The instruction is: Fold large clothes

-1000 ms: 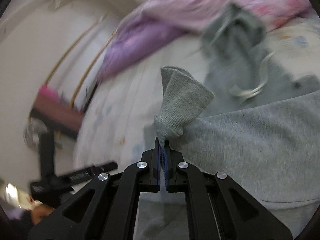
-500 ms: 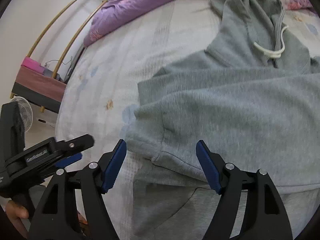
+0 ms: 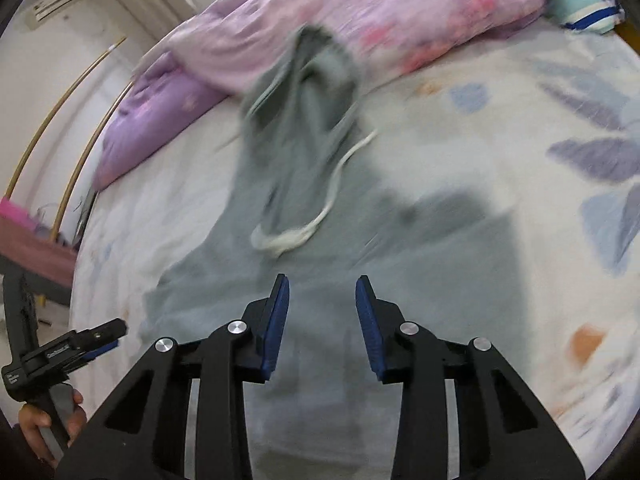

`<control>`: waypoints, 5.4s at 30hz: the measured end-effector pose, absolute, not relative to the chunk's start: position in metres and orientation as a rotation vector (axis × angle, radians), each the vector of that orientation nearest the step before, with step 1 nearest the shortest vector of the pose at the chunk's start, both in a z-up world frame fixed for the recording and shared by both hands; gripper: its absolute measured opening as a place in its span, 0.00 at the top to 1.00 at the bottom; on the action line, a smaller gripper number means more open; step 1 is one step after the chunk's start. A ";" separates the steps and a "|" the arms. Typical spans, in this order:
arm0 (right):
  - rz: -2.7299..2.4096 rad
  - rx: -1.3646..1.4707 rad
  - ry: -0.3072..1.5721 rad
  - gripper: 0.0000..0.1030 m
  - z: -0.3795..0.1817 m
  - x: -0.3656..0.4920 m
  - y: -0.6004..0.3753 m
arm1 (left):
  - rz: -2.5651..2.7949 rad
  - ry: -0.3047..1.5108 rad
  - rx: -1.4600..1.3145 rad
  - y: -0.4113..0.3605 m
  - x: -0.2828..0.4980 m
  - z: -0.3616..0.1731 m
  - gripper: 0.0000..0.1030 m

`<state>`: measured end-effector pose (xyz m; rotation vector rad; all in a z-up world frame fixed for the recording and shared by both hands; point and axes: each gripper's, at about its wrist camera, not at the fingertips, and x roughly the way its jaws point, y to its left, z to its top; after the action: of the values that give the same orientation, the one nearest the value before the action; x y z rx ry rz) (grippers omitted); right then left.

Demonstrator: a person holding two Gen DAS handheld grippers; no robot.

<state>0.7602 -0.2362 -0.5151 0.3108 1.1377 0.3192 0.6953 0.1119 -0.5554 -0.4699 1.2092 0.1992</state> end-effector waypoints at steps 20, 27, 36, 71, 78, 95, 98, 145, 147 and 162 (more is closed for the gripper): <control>0.284 0.420 1.349 0.53 -0.598 0.945 -0.212 | 0.045 1.281 -0.221 0.025 0.936 -0.593 0.22; 0.333 0.443 1.312 0.94 -0.606 0.953 -0.224 | 0.047 1.342 -0.134 0.022 0.972 -0.631 0.92; 0.359 0.468 1.180 0.95 -0.558 0.895 -0.303 | 0.046 1.193 -0.390 0.135 0.882 -0.573 0.94; 0.605 0.222 1.395 0.37 -0.636 0.992 -0.145 | 0.105 1.355 -0.356 0.127 0.951 -0.666 0.34; 0.658 0.244 1.241 0.90 -0.607 0.959 -0.148 | 0.012 1.232 -0.244 0.105 0.932 -0.635 0.97; 0.475 0.140 1.296 0.87 -0.590 0.706 -0.219 | 0.035 1.338 -0.581 0.083 0.657 -0.623 0.95; 0.414 0.375 1.323 0.82 -0.591 0.693 -0.244 | 0.048 1.318 -0.717 0.086 0.640 -0.622 0.89; 0.163 0.666 1.250 0.55 -0.553 0.730 -0.263 | 0.136 1.154 -0.743 0.092 0.679 -0.563 0.51; 0.156 0.667 1.228 0.55 -0.553 0.755 -0.260 | 0.136 1.144 -0.744 0.098 0.698 -0.563 0.51; 0.191 0.459 1.405 0.50 -0.630 0.850 -0.215 | 0.199 1.315 -0.530 0.093 0.830 -0.635 0.50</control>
<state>0.8502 -0.2149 -0.6303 0.4586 1.4054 0.1907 0.8300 0.0930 -0.6353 -0.5298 1.3147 0.1994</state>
